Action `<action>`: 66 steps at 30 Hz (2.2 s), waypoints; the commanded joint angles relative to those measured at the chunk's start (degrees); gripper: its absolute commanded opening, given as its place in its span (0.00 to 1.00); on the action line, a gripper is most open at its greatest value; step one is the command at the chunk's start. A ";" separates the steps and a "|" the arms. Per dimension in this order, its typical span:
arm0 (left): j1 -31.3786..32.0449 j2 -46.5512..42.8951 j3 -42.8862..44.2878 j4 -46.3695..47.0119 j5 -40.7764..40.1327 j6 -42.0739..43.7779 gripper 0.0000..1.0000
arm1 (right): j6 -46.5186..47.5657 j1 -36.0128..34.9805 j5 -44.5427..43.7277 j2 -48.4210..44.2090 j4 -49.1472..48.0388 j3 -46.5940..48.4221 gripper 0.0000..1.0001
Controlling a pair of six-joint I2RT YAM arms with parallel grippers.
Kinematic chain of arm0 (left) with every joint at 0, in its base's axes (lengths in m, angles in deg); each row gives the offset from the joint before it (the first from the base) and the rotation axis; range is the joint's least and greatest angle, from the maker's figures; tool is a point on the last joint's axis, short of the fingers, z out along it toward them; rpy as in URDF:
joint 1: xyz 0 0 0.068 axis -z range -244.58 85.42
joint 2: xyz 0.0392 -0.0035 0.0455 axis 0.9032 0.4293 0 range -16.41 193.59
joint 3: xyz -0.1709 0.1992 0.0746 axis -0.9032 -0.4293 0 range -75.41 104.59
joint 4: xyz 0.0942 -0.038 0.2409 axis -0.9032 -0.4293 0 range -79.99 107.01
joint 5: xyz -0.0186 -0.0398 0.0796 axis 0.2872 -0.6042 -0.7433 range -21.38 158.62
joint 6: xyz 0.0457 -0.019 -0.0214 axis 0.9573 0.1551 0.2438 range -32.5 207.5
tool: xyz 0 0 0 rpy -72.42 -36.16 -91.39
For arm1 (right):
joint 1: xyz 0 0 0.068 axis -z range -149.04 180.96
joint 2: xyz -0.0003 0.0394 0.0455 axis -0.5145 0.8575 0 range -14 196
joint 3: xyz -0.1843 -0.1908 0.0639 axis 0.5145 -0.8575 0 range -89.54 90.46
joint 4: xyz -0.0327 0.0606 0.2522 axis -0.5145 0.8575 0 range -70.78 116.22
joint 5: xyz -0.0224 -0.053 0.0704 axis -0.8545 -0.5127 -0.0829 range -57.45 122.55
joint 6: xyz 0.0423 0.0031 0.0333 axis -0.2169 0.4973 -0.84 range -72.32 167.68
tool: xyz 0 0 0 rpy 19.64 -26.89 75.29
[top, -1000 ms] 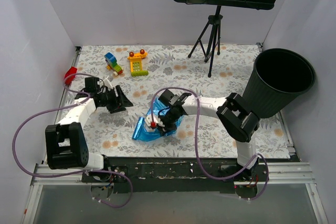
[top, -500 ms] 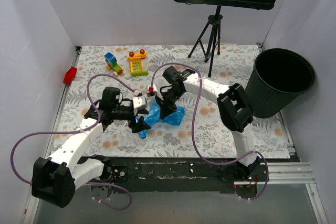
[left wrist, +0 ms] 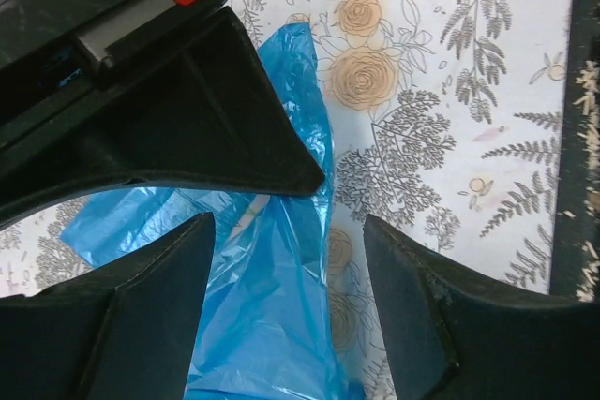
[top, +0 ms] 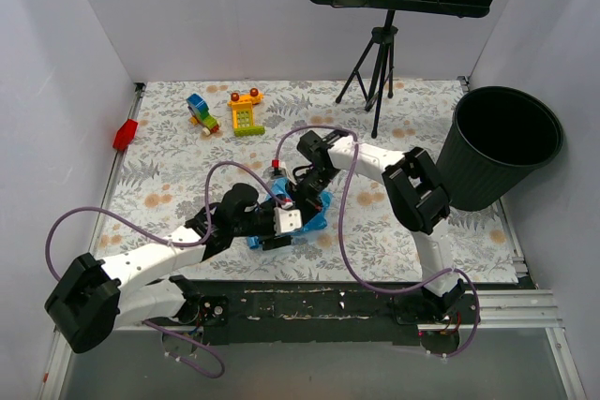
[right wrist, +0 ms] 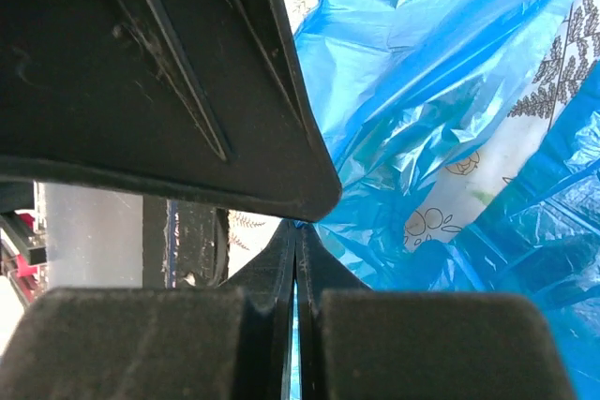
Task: Put the trash bags into the trash bin
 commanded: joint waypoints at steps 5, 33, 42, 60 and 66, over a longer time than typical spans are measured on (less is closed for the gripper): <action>3.05 0.54 -1.70 5.88 -5.15 6.08 0.61 | -5.18 2.37 5.44 -0.87 0.46 -0.43 0.01; 4.81 7.48 0.75 7.56 -4.18 11.90 0.03 | -11.16 4.14 7.99 1.24 -1.65 -1.75 0.01; -0.54 11.96 5.24 5.87 -9.44 -17.87 0.00 | 7.63 3.61 8.25 -5.68 -1.03 -5.26 0.01; -23.67 18.90 7.18 2.45 1.97 -41.46 0.00 | 15.38 -2.54 -5.10 -26.51 -17.54 -23.88 0.01; -23.67 19.87 7.78 1.67 6.53 -39.70 0.00 | 11.82 -1.49 -10.02 -24.77 -15.96 -19.52 0.02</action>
